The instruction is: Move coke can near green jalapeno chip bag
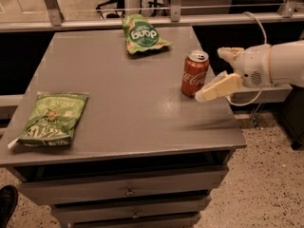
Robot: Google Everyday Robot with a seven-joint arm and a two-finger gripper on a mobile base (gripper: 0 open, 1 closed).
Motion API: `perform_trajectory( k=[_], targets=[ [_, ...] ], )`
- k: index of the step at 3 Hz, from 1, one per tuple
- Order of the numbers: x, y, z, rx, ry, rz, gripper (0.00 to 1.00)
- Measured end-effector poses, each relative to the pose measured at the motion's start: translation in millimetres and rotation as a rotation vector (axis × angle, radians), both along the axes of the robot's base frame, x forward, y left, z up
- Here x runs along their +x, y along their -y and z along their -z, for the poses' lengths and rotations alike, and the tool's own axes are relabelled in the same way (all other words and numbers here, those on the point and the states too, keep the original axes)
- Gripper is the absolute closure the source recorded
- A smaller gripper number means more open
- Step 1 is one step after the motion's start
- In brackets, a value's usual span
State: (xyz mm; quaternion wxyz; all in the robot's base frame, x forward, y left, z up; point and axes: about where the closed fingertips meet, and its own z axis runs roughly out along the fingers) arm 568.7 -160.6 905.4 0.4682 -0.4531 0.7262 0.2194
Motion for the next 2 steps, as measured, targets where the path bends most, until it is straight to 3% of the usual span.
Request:
perform_trajectory(
  k=[1, 2],
  targets=[
    [16, -17, 9, 0.095, 0.011, -0.005, 0.0],
    [28, -30, 16, 0.169, 0.032, -0.001, 0.16]
  ],
)
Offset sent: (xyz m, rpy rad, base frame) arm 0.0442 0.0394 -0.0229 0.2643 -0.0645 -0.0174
